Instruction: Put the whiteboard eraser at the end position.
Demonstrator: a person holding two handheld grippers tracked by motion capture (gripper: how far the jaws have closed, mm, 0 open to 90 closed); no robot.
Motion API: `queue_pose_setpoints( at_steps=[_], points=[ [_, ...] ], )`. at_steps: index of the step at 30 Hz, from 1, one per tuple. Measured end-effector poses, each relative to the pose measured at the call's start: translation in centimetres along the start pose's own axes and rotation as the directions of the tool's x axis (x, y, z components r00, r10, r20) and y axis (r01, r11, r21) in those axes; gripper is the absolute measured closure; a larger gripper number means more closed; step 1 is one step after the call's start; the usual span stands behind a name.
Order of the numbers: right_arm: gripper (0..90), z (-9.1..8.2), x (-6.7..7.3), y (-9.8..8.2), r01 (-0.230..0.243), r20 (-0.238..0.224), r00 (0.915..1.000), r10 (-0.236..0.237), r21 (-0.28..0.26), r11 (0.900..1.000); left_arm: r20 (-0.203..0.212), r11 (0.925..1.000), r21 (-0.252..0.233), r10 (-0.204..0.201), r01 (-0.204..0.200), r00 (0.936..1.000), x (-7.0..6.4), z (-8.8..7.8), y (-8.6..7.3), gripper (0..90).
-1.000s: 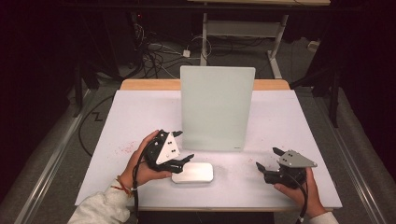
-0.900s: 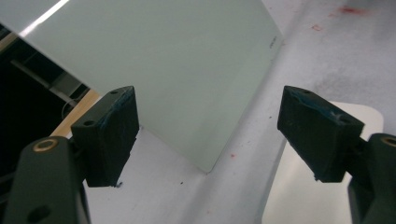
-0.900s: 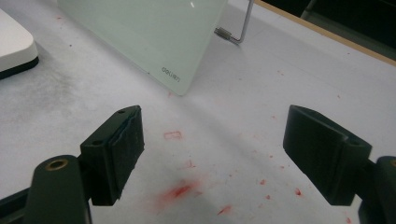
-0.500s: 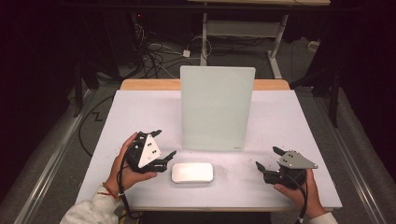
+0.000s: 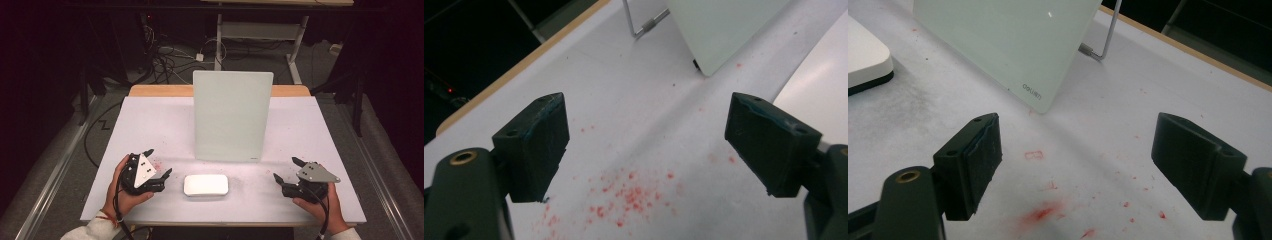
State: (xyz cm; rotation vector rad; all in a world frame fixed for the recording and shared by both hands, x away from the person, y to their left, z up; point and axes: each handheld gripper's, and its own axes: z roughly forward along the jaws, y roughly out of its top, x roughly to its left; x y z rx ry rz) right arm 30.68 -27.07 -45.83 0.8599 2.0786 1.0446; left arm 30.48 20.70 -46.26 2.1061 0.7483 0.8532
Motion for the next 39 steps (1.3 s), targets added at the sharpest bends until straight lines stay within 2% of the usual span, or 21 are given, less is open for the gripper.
queue_pose_setpoints(
  at_steps=[3,5,11,14,23,30,39],
  points=[
    [20.7,-0.1,-0.1,0.0,0.001,0.005,1.0,-0.001,-0.006,1.0,0.013,0.9982,0.01,-0.058,0.058,0.9982,0.2,-0.2,-0.9,17.6],
    [20.4,-0.1,-0.1,0.0,0.003,0.011,0.9999,-0.003,-0.008,1.0,0.018,0.998,0.013,-0.062,0.062,0.9979,0.3,-0.2,-1.3,17.5],
    [20.1,-0.2,-0.1,0.0,-0.006,0.022,0.9997,0.007,-0.013,1.0,0.06,0.9971,0.045,-0.064,0.062,0.9961,0.1,0.4,-1.8,16.8],
    [19.9,-0.3,0.0,0.1,-0.002,0.03,0.9995,0.002,-0.016,1.0,0.063,0.9976,0.052,-0.049,0.046,0.9968,-0.1,0.4,-1.8,16.8],
    [18.5,-0.2,-0.1,0.2,-0.005,0.029,0.9996,0.006,-0.012,1.0,0.053,0.9975,0.046,-0.055,0.053,0.9971,-0.1,0.2,-1.8,16.9],
    [17.5,-0.1,-0.4,0.0,-0.02,0.036,0.9992,0.02,-0.008,1.0,0.059,0.9976,0.061,-0.036,0.032,0.9976,-0.3,0.6,-1.6,16.9],
    [17.2,0.2,-0.5,0.1,-0.02,0.05,0.9985,0.021,-0.012,1.0,0.056,0.996,0.076,-0.051,0.047,0.9971,-0.1,0.7,-1.9,16.9]
  ],
)
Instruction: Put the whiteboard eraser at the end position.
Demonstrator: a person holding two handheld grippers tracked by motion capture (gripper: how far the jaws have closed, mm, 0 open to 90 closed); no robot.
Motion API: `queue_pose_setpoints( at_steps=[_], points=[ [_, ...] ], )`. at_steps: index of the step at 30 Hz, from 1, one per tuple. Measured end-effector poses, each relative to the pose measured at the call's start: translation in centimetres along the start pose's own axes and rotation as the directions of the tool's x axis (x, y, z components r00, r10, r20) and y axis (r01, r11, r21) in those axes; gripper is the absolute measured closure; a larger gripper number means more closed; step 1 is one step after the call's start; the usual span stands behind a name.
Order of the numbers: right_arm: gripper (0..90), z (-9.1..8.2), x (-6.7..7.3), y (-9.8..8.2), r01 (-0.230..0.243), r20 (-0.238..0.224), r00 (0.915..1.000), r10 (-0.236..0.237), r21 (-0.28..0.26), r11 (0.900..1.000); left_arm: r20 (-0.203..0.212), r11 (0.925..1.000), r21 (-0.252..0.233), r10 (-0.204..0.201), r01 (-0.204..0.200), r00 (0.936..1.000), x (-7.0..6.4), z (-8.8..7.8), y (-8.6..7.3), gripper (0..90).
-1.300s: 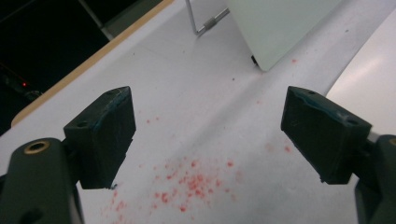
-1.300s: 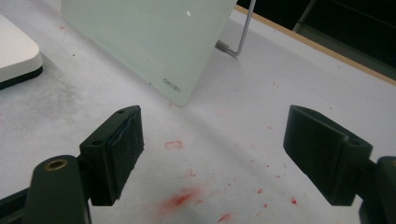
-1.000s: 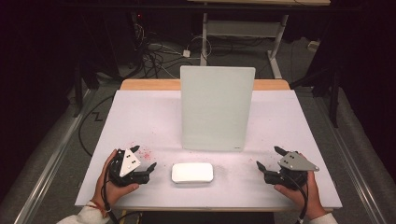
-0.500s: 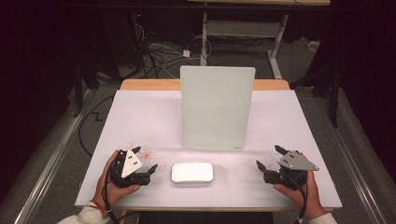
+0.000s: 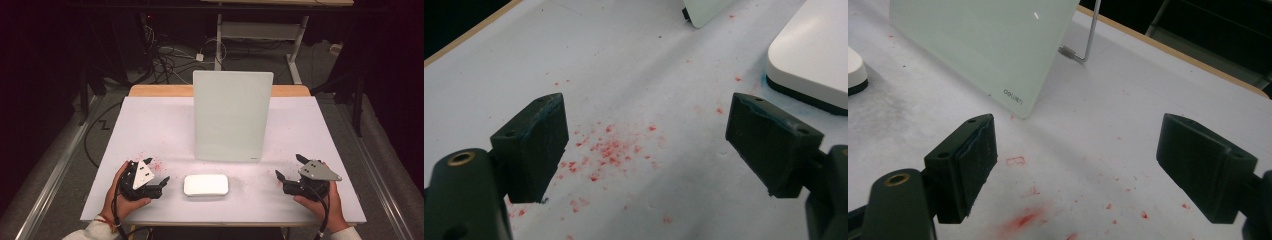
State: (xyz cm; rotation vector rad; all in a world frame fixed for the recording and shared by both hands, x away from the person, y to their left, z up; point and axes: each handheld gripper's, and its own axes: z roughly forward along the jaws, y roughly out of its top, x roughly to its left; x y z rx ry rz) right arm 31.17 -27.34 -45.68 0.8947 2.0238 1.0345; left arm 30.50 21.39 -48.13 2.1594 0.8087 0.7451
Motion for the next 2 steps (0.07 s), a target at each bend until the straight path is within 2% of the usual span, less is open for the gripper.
queue_pose_setpoints(
  at_steps=[2],
  points=[
    [17.3,0.15,-0.03,0.0,0.003,0.005,1.0,-0.003,0.003,1.0,-0.008,1.0,0.002,-0.007,0.007,0.9999,0.05,0.08,0.07,16.9]
  ],
)
